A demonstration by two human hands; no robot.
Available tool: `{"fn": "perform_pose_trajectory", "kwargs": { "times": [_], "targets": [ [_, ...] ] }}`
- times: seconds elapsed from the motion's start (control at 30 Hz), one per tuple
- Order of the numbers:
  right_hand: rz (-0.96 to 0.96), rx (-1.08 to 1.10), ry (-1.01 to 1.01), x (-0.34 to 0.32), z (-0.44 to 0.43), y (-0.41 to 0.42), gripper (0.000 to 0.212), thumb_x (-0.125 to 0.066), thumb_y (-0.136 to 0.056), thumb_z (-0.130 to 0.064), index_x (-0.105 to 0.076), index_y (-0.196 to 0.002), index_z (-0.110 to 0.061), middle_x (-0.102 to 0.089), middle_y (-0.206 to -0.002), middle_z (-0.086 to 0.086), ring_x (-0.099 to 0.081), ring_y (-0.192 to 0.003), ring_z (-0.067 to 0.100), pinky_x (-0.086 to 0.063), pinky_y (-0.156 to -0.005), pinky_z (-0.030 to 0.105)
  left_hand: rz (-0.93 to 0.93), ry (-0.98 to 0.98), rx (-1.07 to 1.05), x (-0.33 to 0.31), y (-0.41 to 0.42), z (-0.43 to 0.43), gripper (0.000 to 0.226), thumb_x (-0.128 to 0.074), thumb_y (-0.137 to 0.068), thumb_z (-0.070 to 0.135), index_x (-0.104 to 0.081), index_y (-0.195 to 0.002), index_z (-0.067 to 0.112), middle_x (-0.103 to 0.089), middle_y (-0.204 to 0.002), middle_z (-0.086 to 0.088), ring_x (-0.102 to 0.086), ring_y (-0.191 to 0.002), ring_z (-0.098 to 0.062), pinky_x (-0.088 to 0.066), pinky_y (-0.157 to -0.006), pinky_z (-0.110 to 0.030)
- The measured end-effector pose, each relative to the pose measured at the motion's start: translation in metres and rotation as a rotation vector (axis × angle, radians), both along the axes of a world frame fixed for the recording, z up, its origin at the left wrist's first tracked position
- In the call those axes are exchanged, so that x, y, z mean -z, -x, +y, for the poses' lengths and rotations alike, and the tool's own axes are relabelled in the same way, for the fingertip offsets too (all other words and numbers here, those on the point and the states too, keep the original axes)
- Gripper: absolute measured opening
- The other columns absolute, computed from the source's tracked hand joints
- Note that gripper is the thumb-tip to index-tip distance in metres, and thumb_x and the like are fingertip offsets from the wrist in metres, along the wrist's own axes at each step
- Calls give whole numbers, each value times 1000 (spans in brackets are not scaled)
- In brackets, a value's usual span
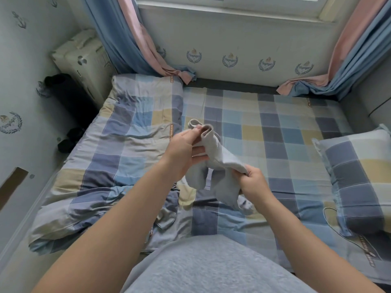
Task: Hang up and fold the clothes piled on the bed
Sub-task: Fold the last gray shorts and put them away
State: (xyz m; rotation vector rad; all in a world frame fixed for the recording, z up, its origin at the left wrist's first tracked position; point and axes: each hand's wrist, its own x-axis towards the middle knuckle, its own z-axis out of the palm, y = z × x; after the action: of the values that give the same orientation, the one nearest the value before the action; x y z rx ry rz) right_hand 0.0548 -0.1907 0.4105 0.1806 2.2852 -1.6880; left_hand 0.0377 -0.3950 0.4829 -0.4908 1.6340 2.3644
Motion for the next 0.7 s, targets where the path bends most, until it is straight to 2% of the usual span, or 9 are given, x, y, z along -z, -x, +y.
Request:
{"fn": "perform_pose_trajectory", "kwargs": {
  "times": [0.07, 0.17, 0.27, 0.33, 0.4, 0.5, 0.57, 0.67, 0.7],
  "targets": [
    [-11, 63, 42, -17, -4, 8, 28, -56, -101, -10, -73, -80, -17, -71, -71, 1, -65, -69, 18, -56, -54, 33, -17, 38, 72, 10, -4, 5, 28, -52, -103, 33, -67, -112, 11, -73, -99, -5, -71, -87, -22, -57, -74, -36],
    [0, 137, 90, -42, -10, 18, 26, -53, -101, -11, -74, -85, -13, -74, -86, 13, -70, -79, 28, -62, -64, 46, -28, 111, 235, 28, -18, 11, 26, -69, -94, 30, -64, -115, 16, -74, -106, -1, -71, -95, -18, -56, -79, -33],
    [47, 189, 191, -63, -16, 22, 23, -54, -102, -16, -72, -91, -6, -69, -85, 13, -67, -79, 27, -62, -67, 52, -55, 265, 472, 43, -34, 26, 63, -85, -72, 41, -59, -126, 21, -69, -120, 3, -67, -109, -13, -55, -87, -32],
    [71, 201, 260, -75, -21, 22, 23, -55, -102, -17, -72, -92, -7, -68, -85, 10, -66, -78, 23, -61, -60, 42, -4, 354, 537, 54, -40, 40, 74, -84, -64, 41, -55, -129, 19, -66, -123, -2, -65, -114, -18, -56, -93, -38],
    [88, 218, 325, -84, -26, 19, 21, -55, -102, -15, -73, -91, -10, -69, -87, 9, -68, -80, 21, -58, -58, 34, 83, 484, 519, 69, -42, 49, 55, -77, -75, 34, -57, -124, 20, -67, -117, -4, -64, -111, -20, -55, -94, -42],
    [119, 260, 347, -85, -25, 16, 20, -55, -102, -13, -73, -96, -6, -71, -94, 16, -70, -91, 30, -63, -70, 45, 97, 694, 381, 86, -37, 41, 2, -61, -93, 26, -60, -92, 27, -65, -88, 3, -62, -90, -19, -49, -72, -34],
    [113, 263, 349, -78, -20, 13, 17, -55, -102, -12, -70, -107, -5, -71, -108, 20, -69, -105, 35, -60, -86, 50, 29, 709, 278, 93, -33, 31, 15, -56, -97, 19, -60, -83, 22, -62, -81, 2, -60, -84, -20, -45, -67, -32],
    [56, 100, 325, -64, -14, 3, 22, -60, -100, -13, -62, -121, -20, -70, -121, 6, -68, -111, 25, -60, -87, 38, -68, 417, 84, 88, -27, 24, 14, -55, -101, 17, -67, -95, 20, -72, -99, -5, -67, -98, -24, -54, -87, -39],
    [33, 3, 265, -57, -12, -1, 27, -64, -98, -18, -60, -122, -28, -66, -127, 1, -66, -115, 20, -59, -88, 34, -96, 328, 28, 85, -25, 23, 14, -55, -102, 19, -68, -98, 20, -73, -103, -8, -68, -100, -24, -57, -88, -39]
  ]
}}
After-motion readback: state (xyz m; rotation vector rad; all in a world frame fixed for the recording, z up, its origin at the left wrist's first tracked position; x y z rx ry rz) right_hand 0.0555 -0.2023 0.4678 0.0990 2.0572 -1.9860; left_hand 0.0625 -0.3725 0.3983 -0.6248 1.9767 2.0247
